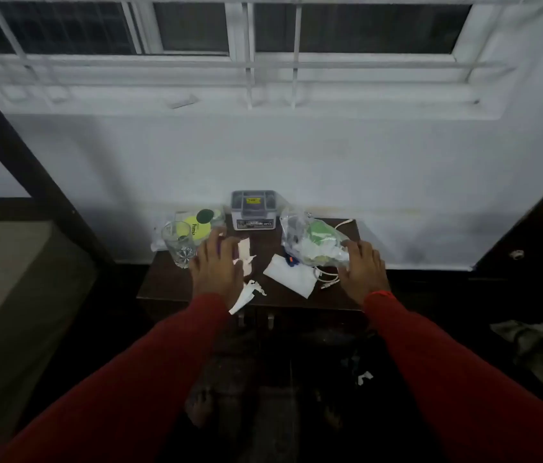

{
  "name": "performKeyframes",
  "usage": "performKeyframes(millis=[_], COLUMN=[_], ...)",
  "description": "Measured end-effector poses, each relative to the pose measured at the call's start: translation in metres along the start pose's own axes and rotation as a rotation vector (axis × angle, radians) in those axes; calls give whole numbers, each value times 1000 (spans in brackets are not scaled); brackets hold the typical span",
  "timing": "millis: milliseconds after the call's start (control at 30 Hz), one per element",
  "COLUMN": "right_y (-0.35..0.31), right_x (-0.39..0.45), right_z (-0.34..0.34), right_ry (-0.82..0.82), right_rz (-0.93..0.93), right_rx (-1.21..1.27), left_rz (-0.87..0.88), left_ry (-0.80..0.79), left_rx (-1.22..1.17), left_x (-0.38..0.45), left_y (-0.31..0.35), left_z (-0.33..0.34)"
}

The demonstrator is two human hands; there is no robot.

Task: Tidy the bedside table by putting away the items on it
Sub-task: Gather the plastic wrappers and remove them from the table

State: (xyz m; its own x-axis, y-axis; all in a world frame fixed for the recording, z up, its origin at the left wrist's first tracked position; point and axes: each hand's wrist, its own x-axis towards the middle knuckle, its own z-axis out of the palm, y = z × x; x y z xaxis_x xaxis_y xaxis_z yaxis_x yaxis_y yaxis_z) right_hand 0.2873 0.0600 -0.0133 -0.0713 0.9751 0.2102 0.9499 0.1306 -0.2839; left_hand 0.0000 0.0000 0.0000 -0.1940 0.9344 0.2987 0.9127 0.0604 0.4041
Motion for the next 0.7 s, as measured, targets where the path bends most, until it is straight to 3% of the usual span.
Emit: performKeyframes(millis=[133, 333, 467, 567, 700], right_y=[-7, -12, -13, -12, -14], right_x=[19, 62, 80, 83, 81], right_z=[12, 56, 86, 97, 90], right_ry=[-112, -137, -175, -117, 102], right_rz=[103, 300, 327, 288, 193], right_rx=[21, -20, -79, -78, 116], left_rz=[-83, -117, -90, -89, -82], left_ry=[39, 119, 146, 107, 81], left_rx=[-82, -351, -483, -478, -578], left_x=[3, -11, -8, 11, 16], left_y=[-9, -20, -18, -19, -22], left_z=[14, 66, 82, 87, 87])
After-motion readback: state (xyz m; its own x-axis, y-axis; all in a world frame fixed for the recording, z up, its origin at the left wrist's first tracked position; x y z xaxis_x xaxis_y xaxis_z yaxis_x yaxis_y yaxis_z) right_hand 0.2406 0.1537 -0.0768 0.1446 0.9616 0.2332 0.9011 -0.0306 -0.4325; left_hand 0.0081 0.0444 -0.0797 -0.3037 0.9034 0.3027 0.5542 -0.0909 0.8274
